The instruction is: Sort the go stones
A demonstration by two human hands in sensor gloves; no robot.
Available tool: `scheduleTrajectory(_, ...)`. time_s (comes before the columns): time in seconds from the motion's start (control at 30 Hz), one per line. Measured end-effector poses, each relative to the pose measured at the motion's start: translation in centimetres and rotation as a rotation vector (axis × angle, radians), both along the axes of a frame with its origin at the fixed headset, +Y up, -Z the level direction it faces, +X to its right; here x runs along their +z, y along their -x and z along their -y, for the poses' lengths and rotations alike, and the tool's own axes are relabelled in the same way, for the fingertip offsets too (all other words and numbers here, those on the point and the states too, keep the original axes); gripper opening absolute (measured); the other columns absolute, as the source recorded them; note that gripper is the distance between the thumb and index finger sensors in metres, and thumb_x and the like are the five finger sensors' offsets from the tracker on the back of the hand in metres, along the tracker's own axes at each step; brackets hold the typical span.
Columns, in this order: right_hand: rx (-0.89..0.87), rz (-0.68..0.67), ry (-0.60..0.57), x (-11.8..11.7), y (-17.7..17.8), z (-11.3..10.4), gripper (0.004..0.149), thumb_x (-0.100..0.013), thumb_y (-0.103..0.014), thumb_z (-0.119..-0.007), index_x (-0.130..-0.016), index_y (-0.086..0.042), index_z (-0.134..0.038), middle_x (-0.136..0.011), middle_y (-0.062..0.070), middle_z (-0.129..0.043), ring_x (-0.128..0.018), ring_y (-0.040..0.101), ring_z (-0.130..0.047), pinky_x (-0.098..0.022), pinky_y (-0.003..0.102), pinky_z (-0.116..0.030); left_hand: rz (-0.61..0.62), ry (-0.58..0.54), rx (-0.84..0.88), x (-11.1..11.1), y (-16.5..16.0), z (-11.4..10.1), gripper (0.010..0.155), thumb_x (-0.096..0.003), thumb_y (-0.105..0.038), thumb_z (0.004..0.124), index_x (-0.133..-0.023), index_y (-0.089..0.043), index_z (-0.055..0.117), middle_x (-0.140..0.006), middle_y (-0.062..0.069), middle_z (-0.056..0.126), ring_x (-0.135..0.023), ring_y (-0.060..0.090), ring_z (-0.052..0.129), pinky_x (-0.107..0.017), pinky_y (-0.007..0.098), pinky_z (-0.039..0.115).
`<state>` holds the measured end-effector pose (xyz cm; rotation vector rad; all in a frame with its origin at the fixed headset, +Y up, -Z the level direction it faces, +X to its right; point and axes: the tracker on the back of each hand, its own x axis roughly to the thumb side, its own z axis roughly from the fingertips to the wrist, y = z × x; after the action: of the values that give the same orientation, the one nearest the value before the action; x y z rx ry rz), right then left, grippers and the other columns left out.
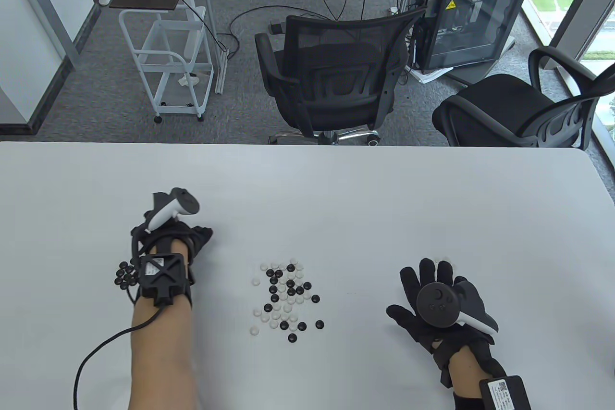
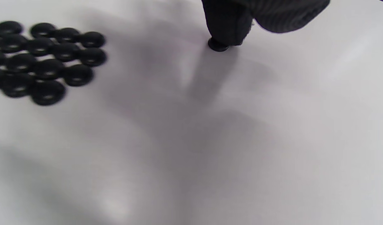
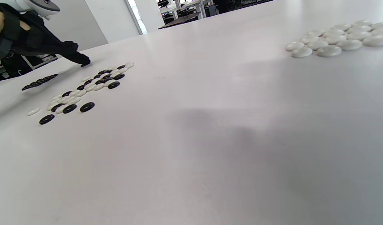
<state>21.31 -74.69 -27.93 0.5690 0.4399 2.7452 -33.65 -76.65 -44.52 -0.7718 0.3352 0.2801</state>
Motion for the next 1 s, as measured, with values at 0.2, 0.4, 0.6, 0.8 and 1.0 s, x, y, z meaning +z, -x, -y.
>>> scheduleTrajectory(0.2, 0.017, -0.009, 0.018, -0.2, 0.3, 0.4, 0.087, -0.061, -0.047, -0.054, -0.114, 0.014, -0.021, -0.103, 0.053, 0.000, -0.080, 0.073, 0.008, -0.047, 0.087, -0.003, -0.064, -0.022, -0.031, 2.2, 5.2, -0.1, 0.064, -0.0544, -0.054, 0.049, -0.115, -0.033, 0.056, -0.113, 0.019, -0.018, -0.093, 0.052, -0.025, -0.054, 0.082, -0.006)
scheduleTrajectory(0.4, 0.008, -0.008, 0.021, -0.3, 0.7, 0.5, 0.087, -0.061, -0.047, -0.054, -0.114, 0.014, -0.021, -0.103, 0.053, 0.000, -0.080, 0.073, 0.008, -0.047, 0.087, -0.003, -0.093, -0.003, -0.042, 3.0, 6.6, -0.2, 0.066, -0.0544, -0.054, 0.048, -0.116, -0.033, 0.054, -0.112, 0.018, -0.019, -0.092, 0.052, -0.026, -0.054, 0.082, -0.006)
scheduleTrajectory(0.6, 0.016, -0.024, 0.030, -0.3, 1.2, 0.7, 0.087, -0.061, -0.047, -0.053, -0.114, 0.014, -0.021, -0.103, 0.053, 0.000, -0.080, 0.073, 0.008, -0.047, 0.087, -0.003, -0.108, 0.000, -0.004, 3.4, 7.4, -0.1, 0.066, -0.0544, -0.054, 0.048, -0.117, -0.033, 0.053, -0.111, 0.018, -0.021, -0.092, 0.052, -0.026, -0.055, 0.082, -0.006)
scheduleTrajectory(0.8, 0.007, -0.019, 0.035, -0.3, 1.2, 0.6, 0.087, -0.061, -0.047, -0.053, -0.114, 0.013, -0.021, -0.103, 0.053, 0.000, -0.080, 0.073, 0.008, -0.047, 0.087, -0.003, -0.119, 0.010, -0.014, 3.7, 8.1, -0.4, 0.066, -0.0544, -0.054, 0.048, -0.117, -0.033, 0.052, -0.111, 0.018, -0.021, -0.092, 0.052, -0.026, -0.055, 0.082, -0.006)
scheduleTrajectory(1.0, 0.010, -0.020, 0.037, -0.3, 1.2, 0.6, 0.087, -0.061, -0.047, -0.054, -0.114, 0.013, -0.021, -0.103, 0.053, 0.000, -0.080, 0.073, 0.008, -0.047, 0.087, -0.004, -0.012, -0.025, 0.017, 3.3, 6.1, -1.9, 0.066, -0.0551, -0.053, 0.050, -0.118, -0.032, 0.051, -0.112, 0.020, -0.020, -0.092, 0.052, -0.026, -0.055, 0.082, -0.006)
